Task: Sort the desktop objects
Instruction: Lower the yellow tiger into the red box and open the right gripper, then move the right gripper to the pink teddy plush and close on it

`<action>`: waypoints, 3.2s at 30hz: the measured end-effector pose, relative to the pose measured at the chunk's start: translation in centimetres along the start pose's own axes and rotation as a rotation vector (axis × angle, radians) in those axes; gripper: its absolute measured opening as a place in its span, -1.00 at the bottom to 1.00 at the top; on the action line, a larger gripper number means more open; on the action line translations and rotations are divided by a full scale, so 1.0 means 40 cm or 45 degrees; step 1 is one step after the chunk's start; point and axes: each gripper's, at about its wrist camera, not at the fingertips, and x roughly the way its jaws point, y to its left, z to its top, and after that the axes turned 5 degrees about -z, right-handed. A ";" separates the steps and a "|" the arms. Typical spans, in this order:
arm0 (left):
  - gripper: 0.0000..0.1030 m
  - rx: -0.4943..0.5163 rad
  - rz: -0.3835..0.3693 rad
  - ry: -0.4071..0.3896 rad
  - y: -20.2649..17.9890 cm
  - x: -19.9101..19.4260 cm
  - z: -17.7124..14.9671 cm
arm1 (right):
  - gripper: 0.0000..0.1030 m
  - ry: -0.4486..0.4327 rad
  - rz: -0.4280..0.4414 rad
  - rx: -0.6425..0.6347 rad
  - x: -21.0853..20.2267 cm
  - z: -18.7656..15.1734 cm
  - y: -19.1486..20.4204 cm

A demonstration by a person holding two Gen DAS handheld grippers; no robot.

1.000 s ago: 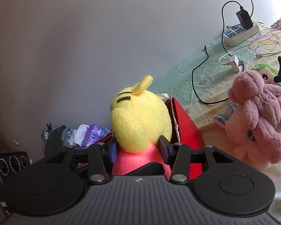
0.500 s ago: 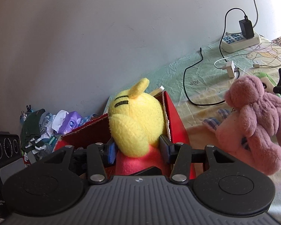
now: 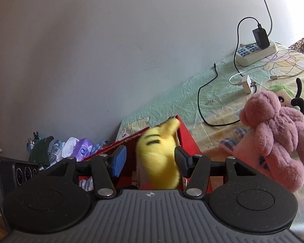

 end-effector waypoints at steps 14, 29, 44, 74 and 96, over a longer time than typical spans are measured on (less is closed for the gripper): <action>0.99 0.063 0.142 0.066 -0.021 0.026 -0.001 | -0.31 0.078 -0.027 -0.035 0.028 -0.014 -0.016; 0.99 0.047 0.139 0.082 -0.018 0.028 -0.005 | -0.35 0.041 -0.041 -0.139 0.027 -0.034 -0.006; 0.99 0.076 0.156 0.066 -0.027 0.026 -0.007 | -0.35 0.021 -0.046 -0.205 0.025 -0.043 0.001; 0.99 0.043 0.271 0.024 -0.043 0.030 -0.005 | -0.30 -0.066 -0.032 -0.123 -0.091 -0.072 -0.028; 0.99 0.002 0.538 -0.083 -0.133 0.012 0.013 | -0.30 -0.014 -0.053 0.006 -0.181 0.023 -0.280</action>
